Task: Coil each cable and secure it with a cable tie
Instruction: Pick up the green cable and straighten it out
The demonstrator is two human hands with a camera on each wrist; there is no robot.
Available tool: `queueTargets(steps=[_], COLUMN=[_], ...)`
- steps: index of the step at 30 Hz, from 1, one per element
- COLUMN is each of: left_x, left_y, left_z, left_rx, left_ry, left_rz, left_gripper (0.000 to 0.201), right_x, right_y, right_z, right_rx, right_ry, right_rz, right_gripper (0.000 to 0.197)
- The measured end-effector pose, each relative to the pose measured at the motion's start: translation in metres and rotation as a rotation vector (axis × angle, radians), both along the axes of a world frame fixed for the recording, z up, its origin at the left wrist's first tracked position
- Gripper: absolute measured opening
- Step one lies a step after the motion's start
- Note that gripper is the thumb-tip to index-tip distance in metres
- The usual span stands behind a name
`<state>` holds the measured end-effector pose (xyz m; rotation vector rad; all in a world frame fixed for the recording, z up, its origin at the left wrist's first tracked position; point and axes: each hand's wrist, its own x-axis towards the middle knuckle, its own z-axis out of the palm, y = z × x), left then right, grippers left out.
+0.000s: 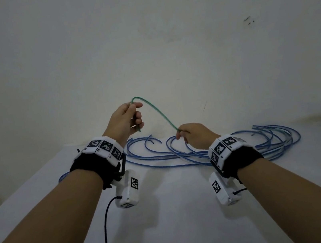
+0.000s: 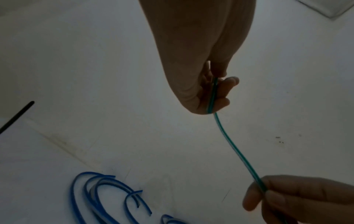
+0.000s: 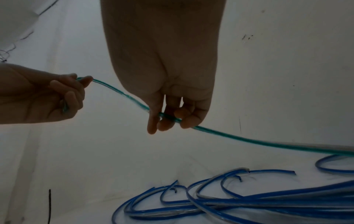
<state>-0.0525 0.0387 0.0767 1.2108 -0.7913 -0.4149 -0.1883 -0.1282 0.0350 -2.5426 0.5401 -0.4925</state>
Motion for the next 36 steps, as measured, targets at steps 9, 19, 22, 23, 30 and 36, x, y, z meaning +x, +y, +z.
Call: queueTargets(steps=[9, 19, 22, 23, 30, 36], left_x=[-0.001, 0.001, 0.002, 0.003, 0.005, 0.006], left_y=[-0.018, -0.012, -0.007, -0.006, 0.004, 0.010], left_z=[-0.016, -0.031, -0.028, -0.027, -0.023, -0.012], left_rx=[0.160, 0.530, 0.640, 0.663, 0.452, 0.291], left_ry=[-0.466, -0.892, -0.858, -0.851, -0.395, -0.053], left_rz=[0.188, 0.140, 0.095, 0.096, -0.066, -0.175], left_gripper=[0.026, 0.027, 0.032, 0.035, 0.046, 0.041], right_x=[0.005, 0.007, 0.007, 0.007, 0.016, 0.027], right_y=[0.017, 0.022, 0.022, 0.022, 0.020, 0.030], right_z=[0.000, 0.015, 0.015, 0.014, 0.008, 0.005], right_rx=[0.152, 0.043, -0.033, -0.074, -0.217, -0.034], right_ry=[0.029, -0.115, -0.200, -0.220, -0.349, -0.320], right_rz=[0.123, 0.209, 0.165, 0.154, 0.044, 0.124], right_gripper=[0.027, 0.024, 0.011, 0.010, 0.010, 0.021])
